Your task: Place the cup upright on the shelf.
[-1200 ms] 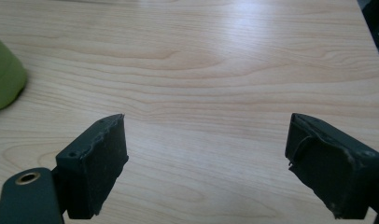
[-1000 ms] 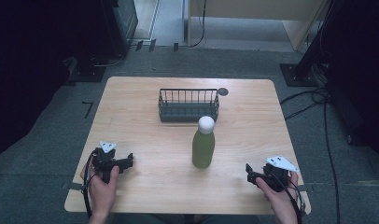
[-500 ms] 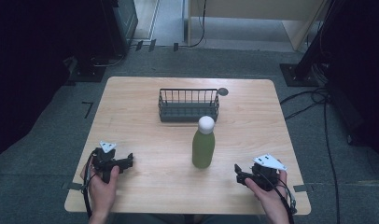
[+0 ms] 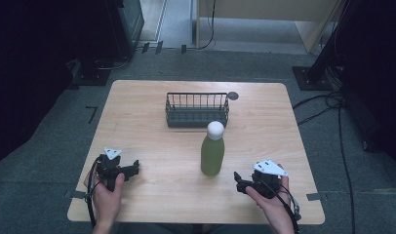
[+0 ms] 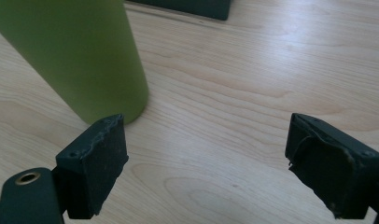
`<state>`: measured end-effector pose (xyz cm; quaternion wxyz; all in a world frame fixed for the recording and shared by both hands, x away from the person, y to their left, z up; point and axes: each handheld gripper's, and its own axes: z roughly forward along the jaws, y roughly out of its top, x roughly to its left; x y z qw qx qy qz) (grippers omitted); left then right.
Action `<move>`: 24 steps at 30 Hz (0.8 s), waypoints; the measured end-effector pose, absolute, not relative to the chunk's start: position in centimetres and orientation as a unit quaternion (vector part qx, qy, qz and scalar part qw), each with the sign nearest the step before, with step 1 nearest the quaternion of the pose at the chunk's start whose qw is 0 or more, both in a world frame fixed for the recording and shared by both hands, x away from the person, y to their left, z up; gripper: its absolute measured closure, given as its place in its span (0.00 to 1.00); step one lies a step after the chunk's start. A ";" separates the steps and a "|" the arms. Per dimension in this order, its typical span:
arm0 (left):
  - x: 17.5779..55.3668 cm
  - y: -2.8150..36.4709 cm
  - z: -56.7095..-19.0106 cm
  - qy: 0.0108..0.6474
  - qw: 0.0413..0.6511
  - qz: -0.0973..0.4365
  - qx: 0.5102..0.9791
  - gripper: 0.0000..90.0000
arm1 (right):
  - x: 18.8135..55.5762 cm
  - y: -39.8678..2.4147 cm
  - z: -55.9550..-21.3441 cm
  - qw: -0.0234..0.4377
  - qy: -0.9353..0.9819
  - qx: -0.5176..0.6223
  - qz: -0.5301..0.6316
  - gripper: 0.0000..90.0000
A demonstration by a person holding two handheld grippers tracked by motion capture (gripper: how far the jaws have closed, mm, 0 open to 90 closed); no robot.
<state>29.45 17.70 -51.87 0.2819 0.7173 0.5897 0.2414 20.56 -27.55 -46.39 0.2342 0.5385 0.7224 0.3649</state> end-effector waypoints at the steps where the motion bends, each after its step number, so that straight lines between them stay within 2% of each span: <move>1: 29.5 17.7 -51.9 0.590 0.282 0.241 0.717 0.00 | 20.6 -27.4 -46.4 0.233 0.724 0.536 0.366 0.14; 24: 29.5 17.7 -51.9 0.590 0.283 0.241 0.717 0.00 | 21.5 -23.6 -45.6 0.203 0.745 0.498 0.395 0.14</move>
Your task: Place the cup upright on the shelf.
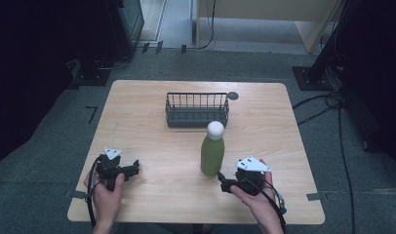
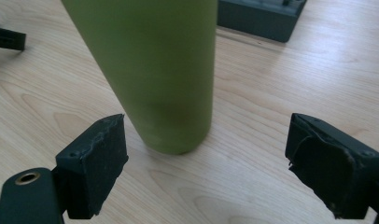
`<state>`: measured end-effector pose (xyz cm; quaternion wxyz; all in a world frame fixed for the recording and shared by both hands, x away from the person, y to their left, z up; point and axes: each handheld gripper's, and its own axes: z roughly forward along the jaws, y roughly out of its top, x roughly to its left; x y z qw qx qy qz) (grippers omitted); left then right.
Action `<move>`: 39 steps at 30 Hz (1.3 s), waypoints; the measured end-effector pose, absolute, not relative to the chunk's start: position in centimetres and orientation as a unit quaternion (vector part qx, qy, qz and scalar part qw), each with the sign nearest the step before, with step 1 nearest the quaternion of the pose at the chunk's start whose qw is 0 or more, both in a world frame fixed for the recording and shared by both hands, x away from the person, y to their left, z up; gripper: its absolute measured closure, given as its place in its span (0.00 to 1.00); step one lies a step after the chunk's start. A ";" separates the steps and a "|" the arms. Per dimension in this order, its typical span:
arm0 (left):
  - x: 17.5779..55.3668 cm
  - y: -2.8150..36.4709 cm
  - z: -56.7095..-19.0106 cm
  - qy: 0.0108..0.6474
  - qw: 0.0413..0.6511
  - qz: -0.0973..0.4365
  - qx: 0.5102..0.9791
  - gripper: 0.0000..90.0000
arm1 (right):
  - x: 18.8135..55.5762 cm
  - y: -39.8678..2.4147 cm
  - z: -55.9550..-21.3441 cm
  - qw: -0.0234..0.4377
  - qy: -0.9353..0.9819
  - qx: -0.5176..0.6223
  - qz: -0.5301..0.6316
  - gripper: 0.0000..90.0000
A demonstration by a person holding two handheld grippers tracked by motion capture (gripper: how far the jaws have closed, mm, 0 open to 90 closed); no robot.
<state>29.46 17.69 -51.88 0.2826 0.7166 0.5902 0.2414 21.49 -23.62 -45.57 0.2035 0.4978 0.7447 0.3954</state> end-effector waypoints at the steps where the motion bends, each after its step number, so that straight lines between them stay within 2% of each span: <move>1: 29.5 17.7 -51.9 0.590 0.283 0.241 0.717 0.00 | 21.5 -23.5 -45.5 0.203 0.745 0.497 0.397 0.14; 14: 29.5 17.7 -51.9 0.591 0.283 0.241 0.716 0.00 | 22.6 -22.3 -45.1 0.189 0.744 0.489 0.414 0.14; 39: 29.5 17.7 -51.9 0.591 0.283 0.241 0.716 0.00 | 25.0 -20.0 -43.3 0.191 0.738 0.479 0.435 0.17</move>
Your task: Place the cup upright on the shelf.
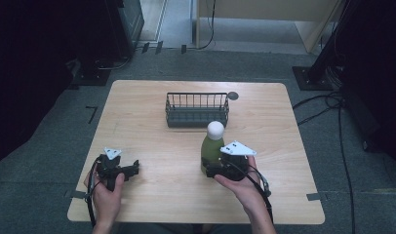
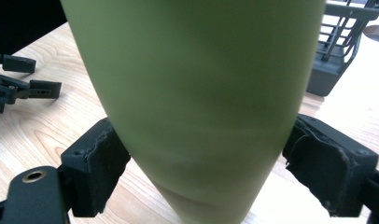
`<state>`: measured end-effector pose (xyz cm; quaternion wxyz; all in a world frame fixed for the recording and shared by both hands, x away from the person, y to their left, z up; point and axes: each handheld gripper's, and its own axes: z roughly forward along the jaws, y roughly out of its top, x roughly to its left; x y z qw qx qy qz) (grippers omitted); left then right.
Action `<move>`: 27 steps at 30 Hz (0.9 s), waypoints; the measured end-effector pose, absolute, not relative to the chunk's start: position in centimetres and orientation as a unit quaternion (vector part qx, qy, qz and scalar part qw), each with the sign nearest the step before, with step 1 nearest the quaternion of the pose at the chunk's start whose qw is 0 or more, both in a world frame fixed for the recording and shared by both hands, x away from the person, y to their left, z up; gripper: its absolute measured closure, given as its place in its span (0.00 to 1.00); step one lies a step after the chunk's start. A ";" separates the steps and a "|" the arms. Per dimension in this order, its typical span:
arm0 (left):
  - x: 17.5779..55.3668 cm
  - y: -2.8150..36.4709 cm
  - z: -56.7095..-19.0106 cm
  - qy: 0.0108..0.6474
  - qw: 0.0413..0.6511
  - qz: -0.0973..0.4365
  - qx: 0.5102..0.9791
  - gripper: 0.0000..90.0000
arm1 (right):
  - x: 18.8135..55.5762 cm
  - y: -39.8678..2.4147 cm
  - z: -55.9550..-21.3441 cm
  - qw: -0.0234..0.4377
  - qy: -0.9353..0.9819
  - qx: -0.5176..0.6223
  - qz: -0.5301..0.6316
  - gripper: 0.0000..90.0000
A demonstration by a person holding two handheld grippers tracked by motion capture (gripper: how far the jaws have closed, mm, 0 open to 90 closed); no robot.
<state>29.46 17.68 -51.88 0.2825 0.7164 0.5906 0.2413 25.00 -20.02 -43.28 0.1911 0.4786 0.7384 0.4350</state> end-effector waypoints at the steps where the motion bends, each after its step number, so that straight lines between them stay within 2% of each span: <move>1: 29.5 17.7 -51.9 0.591 0.283 0.241 0.716 0.00 | 25.1 -20.0 -43.2 0.191 0.739 0.479 0.435 0.17; 27: 29.5 17.7 -51.9 0.590 0.283 0.241 0.716 0.00 | 26.4 -19.0 -42.8 0.195 0.744 0.475 0.428 0.20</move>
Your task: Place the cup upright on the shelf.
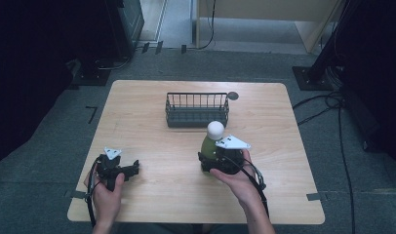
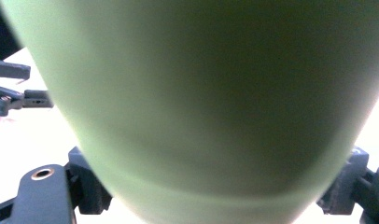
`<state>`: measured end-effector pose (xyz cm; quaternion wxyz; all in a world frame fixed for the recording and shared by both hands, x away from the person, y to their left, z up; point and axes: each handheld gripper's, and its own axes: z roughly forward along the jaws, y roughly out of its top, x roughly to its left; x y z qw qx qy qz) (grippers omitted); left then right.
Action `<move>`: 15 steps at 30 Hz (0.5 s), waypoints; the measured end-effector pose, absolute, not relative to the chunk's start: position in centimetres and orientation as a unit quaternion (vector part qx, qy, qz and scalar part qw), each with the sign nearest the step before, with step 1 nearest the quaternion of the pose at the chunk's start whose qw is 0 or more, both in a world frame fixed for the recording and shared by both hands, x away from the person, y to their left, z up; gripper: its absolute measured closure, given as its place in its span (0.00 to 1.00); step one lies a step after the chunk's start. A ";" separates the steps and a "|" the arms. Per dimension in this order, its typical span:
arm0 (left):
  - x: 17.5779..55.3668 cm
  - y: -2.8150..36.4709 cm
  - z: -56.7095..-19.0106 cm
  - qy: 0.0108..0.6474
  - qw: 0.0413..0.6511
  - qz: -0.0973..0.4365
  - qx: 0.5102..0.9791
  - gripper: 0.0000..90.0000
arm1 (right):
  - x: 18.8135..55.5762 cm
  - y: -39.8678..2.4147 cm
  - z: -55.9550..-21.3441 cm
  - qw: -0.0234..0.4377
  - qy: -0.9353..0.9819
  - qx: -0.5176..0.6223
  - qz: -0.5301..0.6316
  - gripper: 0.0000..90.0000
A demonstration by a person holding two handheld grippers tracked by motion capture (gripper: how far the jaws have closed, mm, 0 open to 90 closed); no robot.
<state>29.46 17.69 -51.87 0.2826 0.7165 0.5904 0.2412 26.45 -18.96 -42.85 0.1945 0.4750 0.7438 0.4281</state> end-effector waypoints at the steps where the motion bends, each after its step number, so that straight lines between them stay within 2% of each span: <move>1: 29.5 17.7 -51.9 0.590 0.283 0.241 0.717 0.00 | 26.5 -19.0 -42.8 0.195 0.744 0.475 0.427 0.21; 15: 29.5 17.7 -51.9 0.590 0.283 0.242 0.717 0.00 | 27.2 -19.4 -42.4 0.201 0.737 0.483 0.428 0.22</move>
